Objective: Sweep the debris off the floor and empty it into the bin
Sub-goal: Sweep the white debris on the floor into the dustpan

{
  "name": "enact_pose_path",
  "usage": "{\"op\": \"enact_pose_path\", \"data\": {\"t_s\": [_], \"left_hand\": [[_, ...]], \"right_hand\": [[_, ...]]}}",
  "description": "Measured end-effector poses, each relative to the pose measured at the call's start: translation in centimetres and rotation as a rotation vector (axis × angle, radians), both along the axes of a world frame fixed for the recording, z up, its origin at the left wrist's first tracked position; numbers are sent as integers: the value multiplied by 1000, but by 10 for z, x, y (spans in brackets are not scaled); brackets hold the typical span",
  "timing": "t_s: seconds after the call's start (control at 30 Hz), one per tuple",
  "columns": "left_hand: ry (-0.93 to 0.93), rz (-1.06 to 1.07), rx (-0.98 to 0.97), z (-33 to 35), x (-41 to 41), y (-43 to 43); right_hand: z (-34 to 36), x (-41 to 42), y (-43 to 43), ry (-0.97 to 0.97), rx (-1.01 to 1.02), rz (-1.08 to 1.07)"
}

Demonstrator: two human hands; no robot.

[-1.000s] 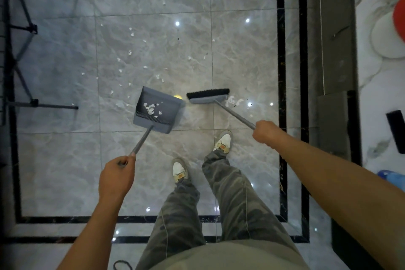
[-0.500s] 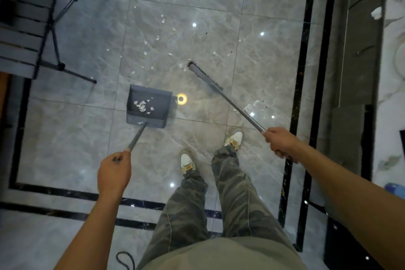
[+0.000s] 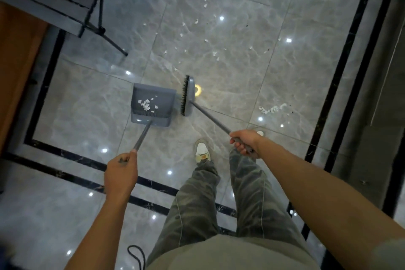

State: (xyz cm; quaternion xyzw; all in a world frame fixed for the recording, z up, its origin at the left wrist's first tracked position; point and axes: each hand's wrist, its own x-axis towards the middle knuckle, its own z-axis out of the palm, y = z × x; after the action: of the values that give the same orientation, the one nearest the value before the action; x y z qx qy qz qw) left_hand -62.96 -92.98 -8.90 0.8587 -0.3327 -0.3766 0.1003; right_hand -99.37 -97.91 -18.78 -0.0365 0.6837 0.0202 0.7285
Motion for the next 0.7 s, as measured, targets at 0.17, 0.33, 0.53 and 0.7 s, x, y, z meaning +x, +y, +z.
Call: {"op": "enact_pose_path", "data": {"t_s": [0.17,0.33,0.53,0.7], "left_hand": [[20,-41,22,-6,11,1],[45,-105,50,-13,3,-9],[109,-247,75,-19,-17,-27],[126,-415,80,-18,-38,-48]], "right_hand": [[-12,-21,14,80,52,-98],[4,-62,25,184,35,-203],[7,-114,52,295,56,-339],[29,-133,85,323,35,-434]]}}
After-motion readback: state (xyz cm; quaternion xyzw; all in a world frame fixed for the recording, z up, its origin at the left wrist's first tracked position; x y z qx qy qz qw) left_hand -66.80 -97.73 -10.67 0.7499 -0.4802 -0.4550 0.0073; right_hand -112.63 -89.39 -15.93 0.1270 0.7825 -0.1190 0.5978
